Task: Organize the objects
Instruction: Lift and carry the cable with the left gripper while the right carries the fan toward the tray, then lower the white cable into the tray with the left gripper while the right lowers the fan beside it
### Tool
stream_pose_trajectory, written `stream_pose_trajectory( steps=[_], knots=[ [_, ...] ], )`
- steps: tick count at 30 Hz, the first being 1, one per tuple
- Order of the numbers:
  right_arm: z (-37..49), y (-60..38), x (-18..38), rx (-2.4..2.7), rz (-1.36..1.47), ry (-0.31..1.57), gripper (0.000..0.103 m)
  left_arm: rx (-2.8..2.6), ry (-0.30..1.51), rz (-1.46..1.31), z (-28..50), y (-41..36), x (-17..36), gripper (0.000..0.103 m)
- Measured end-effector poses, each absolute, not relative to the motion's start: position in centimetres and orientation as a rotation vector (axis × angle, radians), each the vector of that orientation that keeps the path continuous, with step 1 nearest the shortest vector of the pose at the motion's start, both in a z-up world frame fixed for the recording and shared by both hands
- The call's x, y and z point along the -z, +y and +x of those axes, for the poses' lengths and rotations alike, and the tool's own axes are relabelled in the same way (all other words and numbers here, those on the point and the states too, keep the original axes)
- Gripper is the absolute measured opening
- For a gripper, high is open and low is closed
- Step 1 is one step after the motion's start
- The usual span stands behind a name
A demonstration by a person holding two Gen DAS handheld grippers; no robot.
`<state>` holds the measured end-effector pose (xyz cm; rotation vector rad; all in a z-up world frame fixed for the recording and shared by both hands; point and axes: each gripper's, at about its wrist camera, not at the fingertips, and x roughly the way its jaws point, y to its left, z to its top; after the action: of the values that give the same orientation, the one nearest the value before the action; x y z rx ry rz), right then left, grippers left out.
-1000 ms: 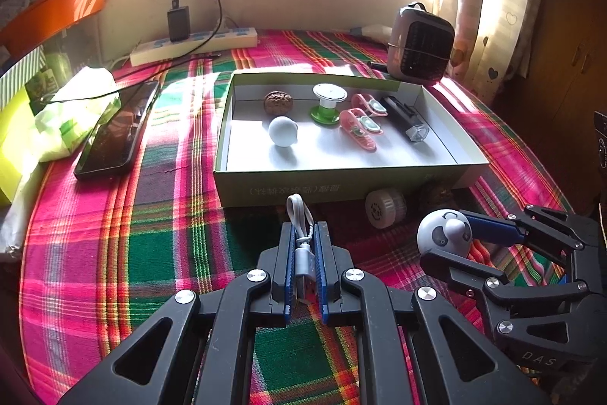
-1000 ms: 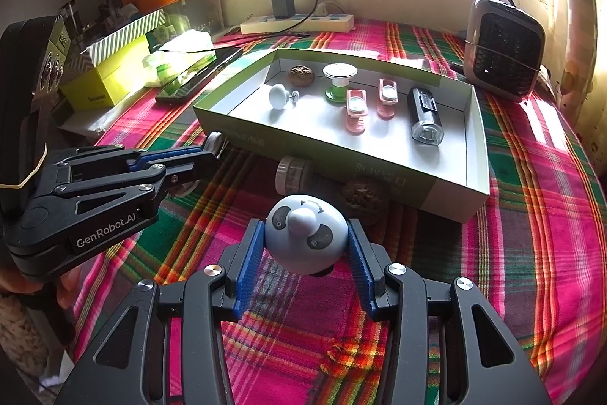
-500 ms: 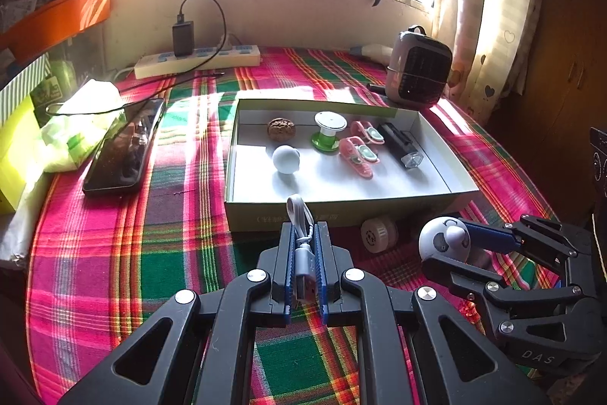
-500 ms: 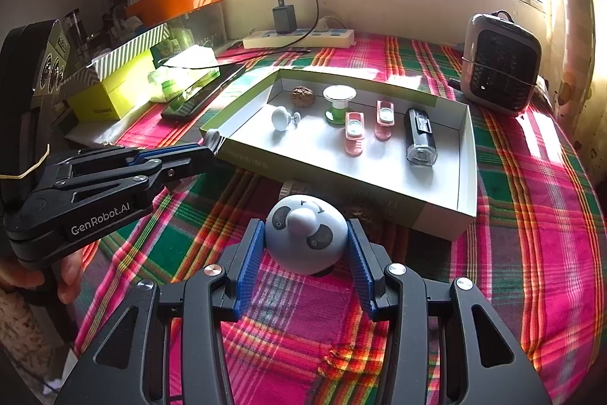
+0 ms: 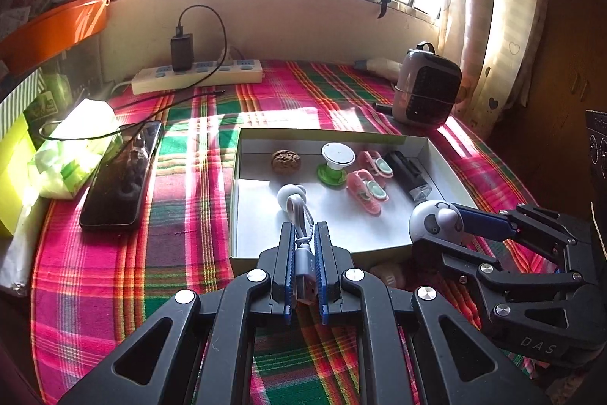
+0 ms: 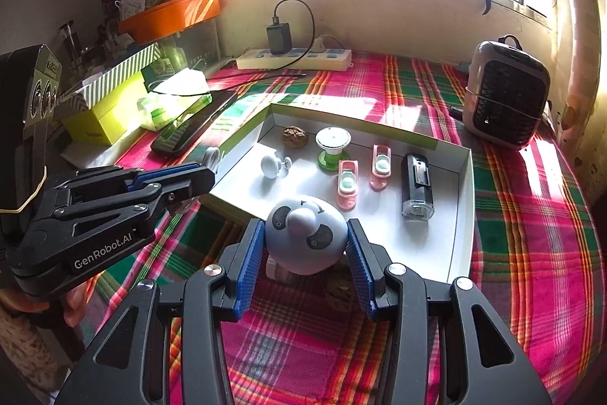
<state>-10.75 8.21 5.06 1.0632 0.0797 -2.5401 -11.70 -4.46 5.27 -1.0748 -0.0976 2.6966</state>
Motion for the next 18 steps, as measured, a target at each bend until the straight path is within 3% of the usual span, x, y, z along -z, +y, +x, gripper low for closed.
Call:
stream_pose_trajectory(
  steps=[18],
  knots=[
    [-15.5,7.7,-4.1,2.535,1.107,0.074,0.045,-2.682,-0.101,-1.113,-15.3,-3.9,-4.3,0.009]
  ],
)
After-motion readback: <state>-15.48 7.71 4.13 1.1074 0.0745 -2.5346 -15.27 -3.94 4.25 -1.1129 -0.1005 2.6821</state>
